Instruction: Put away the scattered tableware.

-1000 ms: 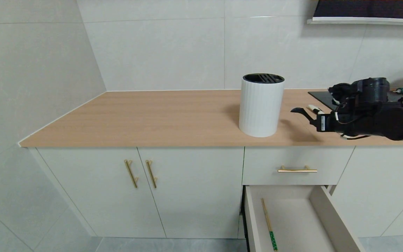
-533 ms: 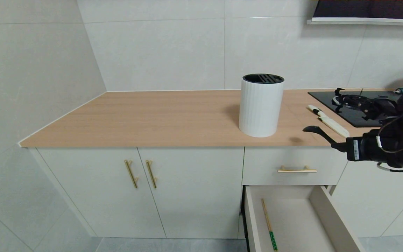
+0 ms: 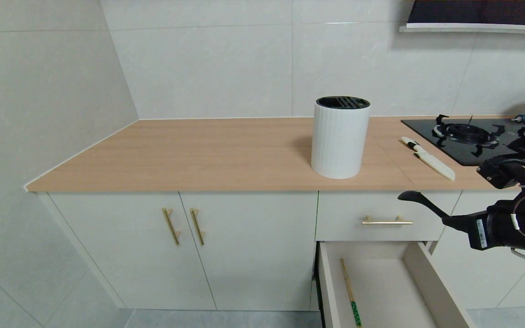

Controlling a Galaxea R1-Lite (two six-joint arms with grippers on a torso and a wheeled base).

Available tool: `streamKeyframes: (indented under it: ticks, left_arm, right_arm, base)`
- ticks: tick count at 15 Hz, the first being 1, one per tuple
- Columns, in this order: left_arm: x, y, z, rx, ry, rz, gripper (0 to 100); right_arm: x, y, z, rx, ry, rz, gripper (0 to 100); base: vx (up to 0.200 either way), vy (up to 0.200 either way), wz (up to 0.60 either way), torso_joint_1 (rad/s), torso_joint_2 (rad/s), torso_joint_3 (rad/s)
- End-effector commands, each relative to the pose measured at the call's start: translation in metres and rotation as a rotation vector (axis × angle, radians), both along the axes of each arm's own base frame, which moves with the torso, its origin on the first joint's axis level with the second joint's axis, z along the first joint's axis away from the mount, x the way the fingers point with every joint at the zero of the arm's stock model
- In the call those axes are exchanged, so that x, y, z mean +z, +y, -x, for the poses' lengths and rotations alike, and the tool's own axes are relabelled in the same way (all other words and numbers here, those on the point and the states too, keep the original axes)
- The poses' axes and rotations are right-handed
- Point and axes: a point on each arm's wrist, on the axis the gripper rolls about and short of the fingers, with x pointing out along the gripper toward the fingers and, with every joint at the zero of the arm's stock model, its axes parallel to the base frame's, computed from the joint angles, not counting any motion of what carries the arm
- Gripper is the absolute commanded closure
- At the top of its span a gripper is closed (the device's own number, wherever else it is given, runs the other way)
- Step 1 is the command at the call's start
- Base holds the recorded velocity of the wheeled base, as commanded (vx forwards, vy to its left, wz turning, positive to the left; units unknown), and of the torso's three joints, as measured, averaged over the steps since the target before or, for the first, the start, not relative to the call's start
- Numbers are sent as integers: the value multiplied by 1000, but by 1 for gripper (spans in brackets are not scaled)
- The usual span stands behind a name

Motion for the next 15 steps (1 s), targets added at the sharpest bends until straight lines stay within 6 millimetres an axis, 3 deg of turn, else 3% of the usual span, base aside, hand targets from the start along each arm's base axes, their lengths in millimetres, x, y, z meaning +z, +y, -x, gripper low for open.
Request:
streamKeyframes:
  ticks: [1, 7, 15]
  left_arm:
    - [0, 0, 0, 0, 0, 0, 0]
    - [0, 0, 0, 0, -1, 0, 0]
    - [0, 0, 0, 0, 0, 0, 0]
  right_arm:
    - [-8, 2, -4, 8, 32, 5, 100]
    - [-14, 3, -6, 9, 56, 10, 100]
    - [-20, 4, -9, 24, 79, 30, 100]
  base:
    - [0, 0, 0, 0, 0, 0]
    - [0, 0, 0, -11, 25, 14]
    - [0, 0, 0, -175, 437, 255]
